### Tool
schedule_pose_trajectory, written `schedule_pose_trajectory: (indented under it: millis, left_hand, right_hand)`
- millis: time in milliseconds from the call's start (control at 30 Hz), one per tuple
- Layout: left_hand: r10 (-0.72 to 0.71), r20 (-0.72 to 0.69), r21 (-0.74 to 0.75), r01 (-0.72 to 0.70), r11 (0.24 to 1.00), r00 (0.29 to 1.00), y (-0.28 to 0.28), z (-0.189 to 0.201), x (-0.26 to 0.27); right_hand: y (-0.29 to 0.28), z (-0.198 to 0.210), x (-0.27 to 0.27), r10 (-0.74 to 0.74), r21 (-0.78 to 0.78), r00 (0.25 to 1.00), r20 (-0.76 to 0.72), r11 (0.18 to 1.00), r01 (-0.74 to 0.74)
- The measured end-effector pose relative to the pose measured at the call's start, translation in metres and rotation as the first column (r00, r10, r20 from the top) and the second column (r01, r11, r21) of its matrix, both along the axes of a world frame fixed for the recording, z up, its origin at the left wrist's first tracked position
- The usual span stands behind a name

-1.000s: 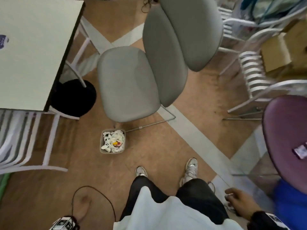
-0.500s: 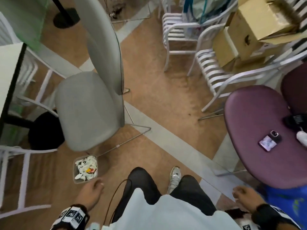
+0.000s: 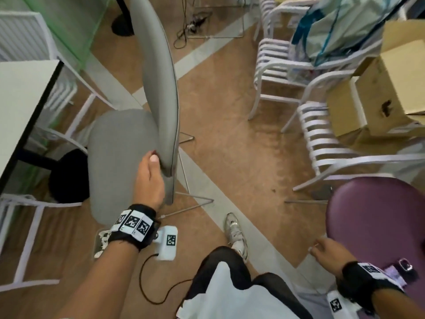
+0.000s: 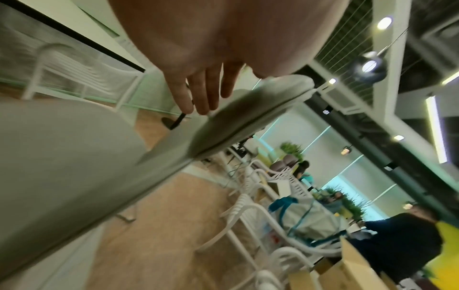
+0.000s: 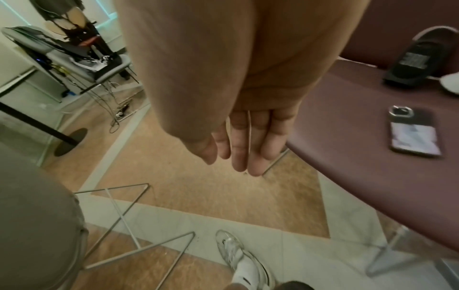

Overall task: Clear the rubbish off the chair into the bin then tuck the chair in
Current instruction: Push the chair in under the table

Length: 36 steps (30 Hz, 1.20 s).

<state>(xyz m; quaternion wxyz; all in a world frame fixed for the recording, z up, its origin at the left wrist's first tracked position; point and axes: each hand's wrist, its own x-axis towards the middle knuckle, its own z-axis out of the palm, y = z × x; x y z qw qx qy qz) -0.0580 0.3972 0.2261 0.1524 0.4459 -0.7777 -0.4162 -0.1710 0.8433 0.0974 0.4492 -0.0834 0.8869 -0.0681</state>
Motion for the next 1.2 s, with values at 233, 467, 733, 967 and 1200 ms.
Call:
schedule_pose_trajectory:
  millis: [233,467,733,967,1200]
  left_hand:
    - [0.140,-0.037,0.083,-0.137,0.987,0.989,-0.012,0.047,-0.097]
    - [0.200,0.145,0.078,-0.213,0.974,0.969,-0.018,0.058,-0.131]
    - [0.384,0.420,-0.003,-0.422,0.907,0.822,-0.037,0.075,-0.167]
    - [0.573,0.491,-0.070,-0.625,0.777,0.657,-0.047,0.090,-0.201]
    - [0.672,0.584,-0.259,-0.680,0.686,0.455,-0.046,0.071,-0.225]
  right_hand:
    - [-0.075,0.044,-0.115,0.209,-0.129,0.976,-0.066,0.968,-0.216]
    - [-0.219,0.085,-0.194,0.543,-0.341,0.828,-0.143,0.758,-0.556]
    - [-0.406,0.163,-0.279,0.756,-0.605,0.517,-0.401,0.206,-0.770]
    - [-0.551,0.236,-0.320,0.654,-0.553,0.232,-0.720,-0.339,-0.761]
    - [-0.671,0.239,-0.345,0.632,-0.030,-0.325,-0.704,-0.483,-0.875]
